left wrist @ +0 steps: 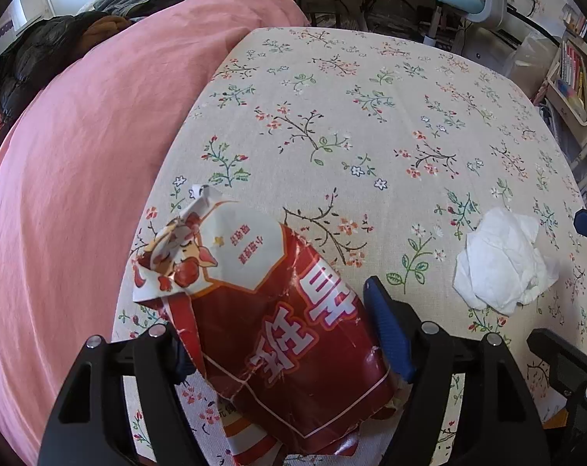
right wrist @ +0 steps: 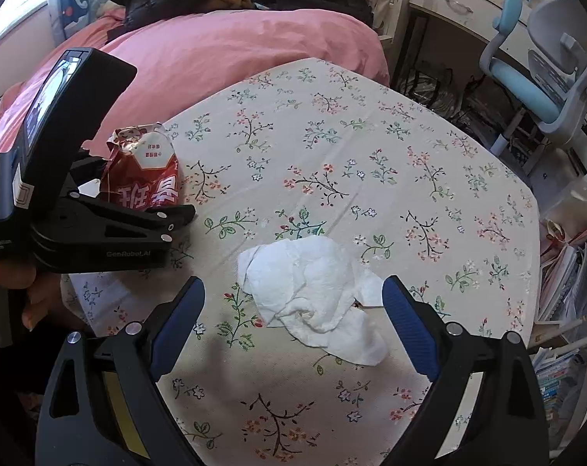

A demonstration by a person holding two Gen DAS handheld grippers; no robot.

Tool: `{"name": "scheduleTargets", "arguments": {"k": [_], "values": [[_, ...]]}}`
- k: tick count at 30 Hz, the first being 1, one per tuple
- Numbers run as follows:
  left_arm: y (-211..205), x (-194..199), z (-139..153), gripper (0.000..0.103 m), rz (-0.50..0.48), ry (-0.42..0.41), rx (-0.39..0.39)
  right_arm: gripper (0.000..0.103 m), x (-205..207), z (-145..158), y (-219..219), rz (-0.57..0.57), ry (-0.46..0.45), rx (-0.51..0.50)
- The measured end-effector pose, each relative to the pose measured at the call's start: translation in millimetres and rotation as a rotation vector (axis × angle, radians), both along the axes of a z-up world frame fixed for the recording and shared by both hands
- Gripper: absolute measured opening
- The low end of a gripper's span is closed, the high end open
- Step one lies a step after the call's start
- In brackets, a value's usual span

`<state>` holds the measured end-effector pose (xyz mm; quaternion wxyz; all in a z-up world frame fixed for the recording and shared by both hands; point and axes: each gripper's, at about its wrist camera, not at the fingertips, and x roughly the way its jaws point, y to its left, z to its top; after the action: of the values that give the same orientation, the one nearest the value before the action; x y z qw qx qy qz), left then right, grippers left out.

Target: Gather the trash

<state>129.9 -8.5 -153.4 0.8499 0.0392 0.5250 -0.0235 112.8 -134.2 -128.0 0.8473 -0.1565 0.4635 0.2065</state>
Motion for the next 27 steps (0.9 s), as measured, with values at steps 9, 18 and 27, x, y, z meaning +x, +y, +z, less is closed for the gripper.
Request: {"name": "scheduleTargets", "arguments": {"k": [9, 18, 27], "values": [[0, 1, -1, 0.073, -0.004, 0.001, 0.005, 0.089, 2, -5, 4, 0.006, 0.008, -0.006], [1, 3, -2, 0.073, -0.009, 0.008, 0.003, 0.089, 8, -16, 0, 0.000, 0.048, 0.011], [-2, 0, 0, 0.073, -0.040, -0.007, 0.014, 0.089, 15, -27, -2, -0.005, 0.088, 0.034]]}}
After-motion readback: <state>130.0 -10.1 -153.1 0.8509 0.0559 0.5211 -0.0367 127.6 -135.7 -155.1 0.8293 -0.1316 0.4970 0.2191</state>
